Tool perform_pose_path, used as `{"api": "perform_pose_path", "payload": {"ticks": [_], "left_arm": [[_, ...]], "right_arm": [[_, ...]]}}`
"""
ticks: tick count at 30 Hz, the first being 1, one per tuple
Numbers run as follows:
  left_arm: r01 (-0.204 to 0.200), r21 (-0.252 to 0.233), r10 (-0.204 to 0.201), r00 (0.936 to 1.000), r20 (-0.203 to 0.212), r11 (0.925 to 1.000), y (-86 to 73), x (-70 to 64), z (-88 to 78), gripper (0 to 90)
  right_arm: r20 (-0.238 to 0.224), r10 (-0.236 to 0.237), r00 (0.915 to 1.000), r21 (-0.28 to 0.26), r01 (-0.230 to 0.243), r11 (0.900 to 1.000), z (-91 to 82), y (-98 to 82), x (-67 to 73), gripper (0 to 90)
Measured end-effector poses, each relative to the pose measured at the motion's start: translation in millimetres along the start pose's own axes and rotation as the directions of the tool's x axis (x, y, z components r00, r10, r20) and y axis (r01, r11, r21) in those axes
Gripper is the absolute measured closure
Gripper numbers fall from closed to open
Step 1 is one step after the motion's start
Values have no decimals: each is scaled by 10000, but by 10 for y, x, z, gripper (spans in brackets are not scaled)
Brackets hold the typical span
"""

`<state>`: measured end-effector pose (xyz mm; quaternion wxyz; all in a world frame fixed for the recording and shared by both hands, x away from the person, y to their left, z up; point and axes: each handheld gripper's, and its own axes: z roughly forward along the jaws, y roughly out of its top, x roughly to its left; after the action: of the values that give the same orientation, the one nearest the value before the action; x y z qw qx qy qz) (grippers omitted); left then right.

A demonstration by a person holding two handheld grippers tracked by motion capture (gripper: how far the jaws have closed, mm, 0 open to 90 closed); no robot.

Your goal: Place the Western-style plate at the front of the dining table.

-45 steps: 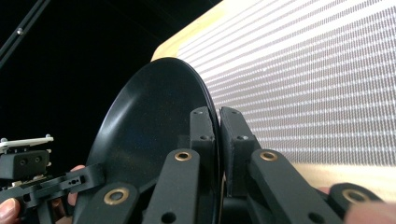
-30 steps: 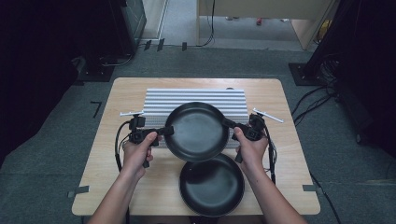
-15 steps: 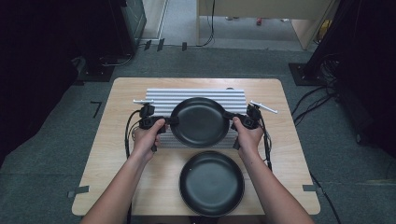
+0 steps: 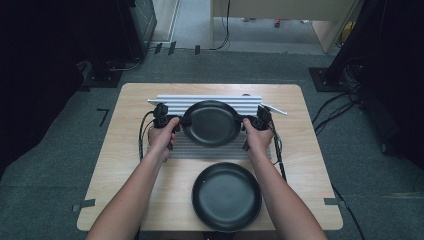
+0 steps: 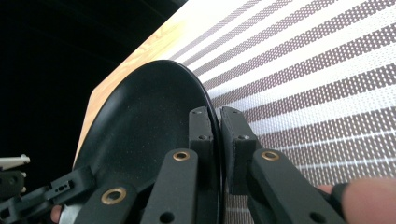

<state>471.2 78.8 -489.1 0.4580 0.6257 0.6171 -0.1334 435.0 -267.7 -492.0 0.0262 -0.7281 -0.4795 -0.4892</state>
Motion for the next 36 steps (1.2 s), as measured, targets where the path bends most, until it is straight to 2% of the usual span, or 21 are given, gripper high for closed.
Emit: {"api": "perform_pose_path", "payload": {"ticks": [3,6,8,15,24,30,36], "left_arm": [[220,39,-219,9996,-162,9998,31,41,48,779],[227,76,-224,9993,-291,9997,53,72,75,779],[253,52,-251,9992,-309,9997,61,89,77,780],[512,29,-510,9981,-337,9987,66,193,80,777],[592,-127,-597,9972,-447,9982,53,173,132,779],[765,-181,-771,9964,-339,9969,0,198,175,779],[857,-26,-858,9954,-416,9963,-60,267,210,778]], "right_arm": [[108,94,9999,61,-95,9999,68,7,-32,835],[310,-13,9995,123,9,9999,125,-12,-39,835],[433,-191,9989,90,187,9998,149,-26,-35,834],[513,-175,9985,51,173,9998,232,-56,2,832],[678,-302,9972,-329,325,9989,276,-61,-16,825],[898,-639,9939,-431,680,9968,278,-62,-32,822],[1075,-932,9898,-206,959,9952,303,-86,-65,811]]}}
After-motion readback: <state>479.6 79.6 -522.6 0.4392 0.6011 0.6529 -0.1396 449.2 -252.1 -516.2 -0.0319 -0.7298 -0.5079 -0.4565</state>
